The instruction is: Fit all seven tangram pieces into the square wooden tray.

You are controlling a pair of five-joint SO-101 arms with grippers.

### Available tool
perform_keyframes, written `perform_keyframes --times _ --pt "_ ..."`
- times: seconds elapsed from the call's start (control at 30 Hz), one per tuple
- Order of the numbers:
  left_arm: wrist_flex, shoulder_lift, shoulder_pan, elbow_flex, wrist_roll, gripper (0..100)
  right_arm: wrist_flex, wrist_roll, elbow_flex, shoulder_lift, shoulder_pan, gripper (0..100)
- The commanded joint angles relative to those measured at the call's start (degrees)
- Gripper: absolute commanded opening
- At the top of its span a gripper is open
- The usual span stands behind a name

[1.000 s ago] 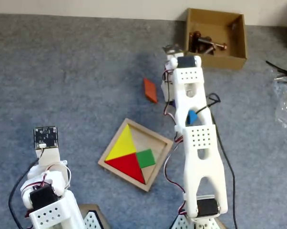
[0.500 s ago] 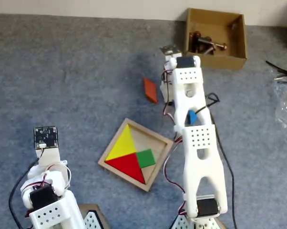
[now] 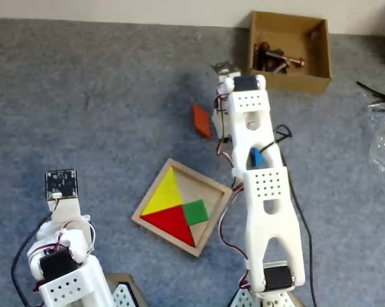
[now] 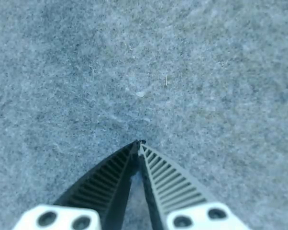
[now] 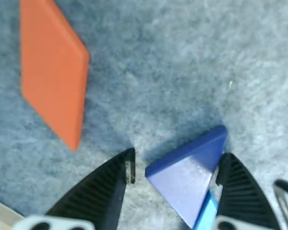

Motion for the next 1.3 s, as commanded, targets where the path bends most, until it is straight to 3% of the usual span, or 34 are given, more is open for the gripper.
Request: perform_keyframes --times 0.0,0.6,1.0,1.27 --pt "0.53 -0.31 0.84 1.19 0.53 1 1.01 -3.34 0.40 -4.00 1.27 26.6" --pt "0.53 -0.31 0.84 1.19 0.53 1 1.10 -7.30 0.48 -3.56 1.36 18.1" --pt "0.53 -0.31 0.84 1.19 0.53 1 1.19 -4.31 0.48 -4.09 1.10 18.9" --pt "0.53 -0.31 0.84 1.19 0.53 1 1.27 -4.48 0.40 -4.18 1.19 24.8"
